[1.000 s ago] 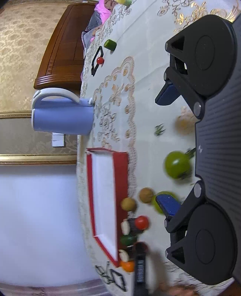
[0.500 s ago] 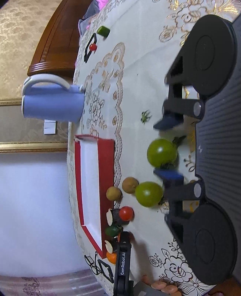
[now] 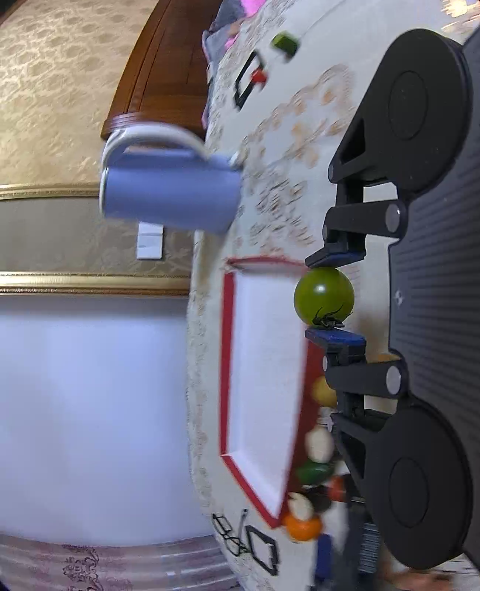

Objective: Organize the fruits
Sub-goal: 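Grasp a green tomato with the right gripper, then carry the green tomato into the tray and open the right gripper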

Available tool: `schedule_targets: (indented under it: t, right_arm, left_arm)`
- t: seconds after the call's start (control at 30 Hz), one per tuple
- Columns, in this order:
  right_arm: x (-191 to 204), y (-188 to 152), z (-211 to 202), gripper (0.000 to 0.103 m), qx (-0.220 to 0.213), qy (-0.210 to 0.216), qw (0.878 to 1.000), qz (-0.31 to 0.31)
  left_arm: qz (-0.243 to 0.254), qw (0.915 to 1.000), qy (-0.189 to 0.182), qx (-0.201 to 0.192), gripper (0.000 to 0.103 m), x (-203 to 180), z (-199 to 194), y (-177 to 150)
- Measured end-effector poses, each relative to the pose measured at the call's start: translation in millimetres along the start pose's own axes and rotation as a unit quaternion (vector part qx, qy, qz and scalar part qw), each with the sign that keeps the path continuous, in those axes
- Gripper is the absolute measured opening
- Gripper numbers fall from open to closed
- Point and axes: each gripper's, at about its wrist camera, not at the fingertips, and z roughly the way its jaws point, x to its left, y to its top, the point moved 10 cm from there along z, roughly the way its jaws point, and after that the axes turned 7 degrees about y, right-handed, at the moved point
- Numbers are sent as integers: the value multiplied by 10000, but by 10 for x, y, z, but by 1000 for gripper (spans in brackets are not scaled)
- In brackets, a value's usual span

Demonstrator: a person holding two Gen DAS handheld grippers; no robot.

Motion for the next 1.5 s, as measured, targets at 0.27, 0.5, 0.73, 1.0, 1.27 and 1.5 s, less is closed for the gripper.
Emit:
schedule_targets:
  t: [0.27, 0.5, 0.73, 1.0, 1.27, 1.5]
  right_arm:
    - [109, 209, 924, 34, 569, 199, 9980, -178]
    - [154, 80, 1317, 34, 1015, 350, 9941, -163]
    - [162, 90, 1289, 60, 905, 304, 9948, -364]
    - [-115, 178, 515, 83, 60, -155, 9998, -66]
    - [-764, -207, 109, 86, -23, -867, 9912, 997]
    - [-1046, -376, 185, 86, 138, -311, 9736, 2257]
  left_arm:
    - [8, 10000, 4, -1, 103, -6, -1, -1]
    - [30, 10000, 20, 3, 103, -8, 2, -3]
    - [71, 10000, 51, 16, 103, -12, 8, -7]
    - [100, 9999, 71, 25, 103, -15, 19, -6]
    - [-108, 9997, -20, -214, 103, 57, -101, 11]
    - [56, 9980, 88, -616, 103, 132, -299, 42]
